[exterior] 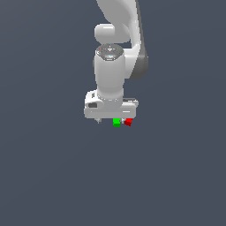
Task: Stack the red cube on top of the green cube.
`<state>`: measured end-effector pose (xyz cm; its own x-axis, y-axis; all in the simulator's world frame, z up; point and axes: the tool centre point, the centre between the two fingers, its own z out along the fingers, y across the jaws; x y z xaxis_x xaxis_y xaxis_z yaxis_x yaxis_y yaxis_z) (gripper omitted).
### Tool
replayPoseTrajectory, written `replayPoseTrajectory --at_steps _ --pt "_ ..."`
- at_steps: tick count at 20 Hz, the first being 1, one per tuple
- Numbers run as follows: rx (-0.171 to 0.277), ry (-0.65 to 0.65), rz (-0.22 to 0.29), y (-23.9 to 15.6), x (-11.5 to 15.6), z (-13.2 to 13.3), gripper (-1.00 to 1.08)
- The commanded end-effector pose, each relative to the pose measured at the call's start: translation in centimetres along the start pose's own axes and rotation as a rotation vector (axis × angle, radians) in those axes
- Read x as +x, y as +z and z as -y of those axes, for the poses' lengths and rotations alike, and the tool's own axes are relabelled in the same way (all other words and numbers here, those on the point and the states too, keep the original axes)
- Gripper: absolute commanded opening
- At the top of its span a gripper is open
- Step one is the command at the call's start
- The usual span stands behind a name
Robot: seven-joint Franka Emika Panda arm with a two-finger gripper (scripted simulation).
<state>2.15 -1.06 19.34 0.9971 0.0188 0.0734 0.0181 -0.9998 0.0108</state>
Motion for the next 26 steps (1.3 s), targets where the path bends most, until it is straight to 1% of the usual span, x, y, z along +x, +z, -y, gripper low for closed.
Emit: replayPoseTrajectory --at_steps 1,7,12,18,26 --pt "0.0 0.0 0.0 0.0 0.0 0.0 1.0" --pt "0.0 0.015 0.003 0.5 -0.6 0.3 1.0" --pt "-0.001 0.052 0.011 1.7 -2.1 1.2 1.0" --pt "-0.002 0.125 0.026 4.0 -5.1 3.1 1.0" --pt "-0.003 0.248 0.052 7.9 -9.6 6.9 1.0"
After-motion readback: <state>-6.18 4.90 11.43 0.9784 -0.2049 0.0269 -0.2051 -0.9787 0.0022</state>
